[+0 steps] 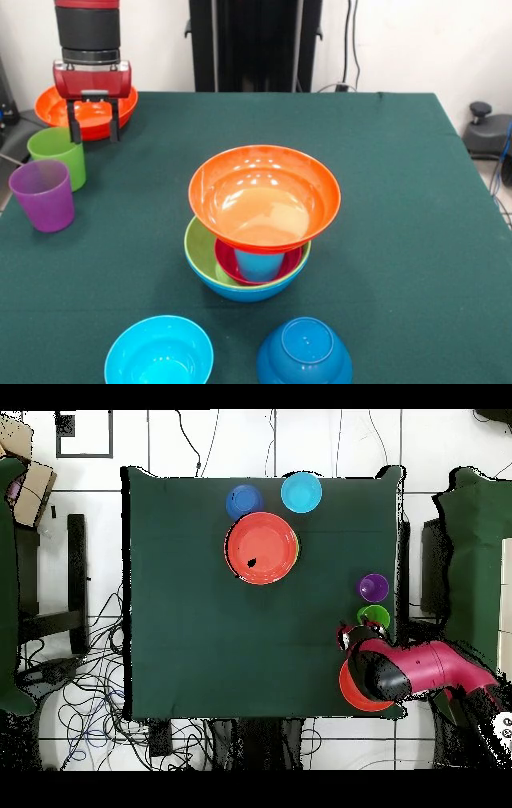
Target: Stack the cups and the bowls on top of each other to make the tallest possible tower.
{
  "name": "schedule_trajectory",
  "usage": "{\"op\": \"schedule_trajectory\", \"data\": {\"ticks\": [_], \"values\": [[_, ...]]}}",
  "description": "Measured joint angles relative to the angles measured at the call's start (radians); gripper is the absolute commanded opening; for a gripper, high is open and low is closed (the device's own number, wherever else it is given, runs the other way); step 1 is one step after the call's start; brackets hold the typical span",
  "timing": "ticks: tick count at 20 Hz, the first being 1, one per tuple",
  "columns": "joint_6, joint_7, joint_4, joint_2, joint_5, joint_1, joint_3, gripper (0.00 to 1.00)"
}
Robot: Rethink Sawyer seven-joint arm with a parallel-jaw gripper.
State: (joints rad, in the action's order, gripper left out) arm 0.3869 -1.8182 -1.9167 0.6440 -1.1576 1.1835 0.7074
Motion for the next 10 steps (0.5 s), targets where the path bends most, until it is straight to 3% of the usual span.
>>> {"op": "schedule_trajectory", "data": {"ticks": [10], "values": [[0.0,0.0,0.0,-0.006,0.0,0.027,-0.001,1.0]]}}
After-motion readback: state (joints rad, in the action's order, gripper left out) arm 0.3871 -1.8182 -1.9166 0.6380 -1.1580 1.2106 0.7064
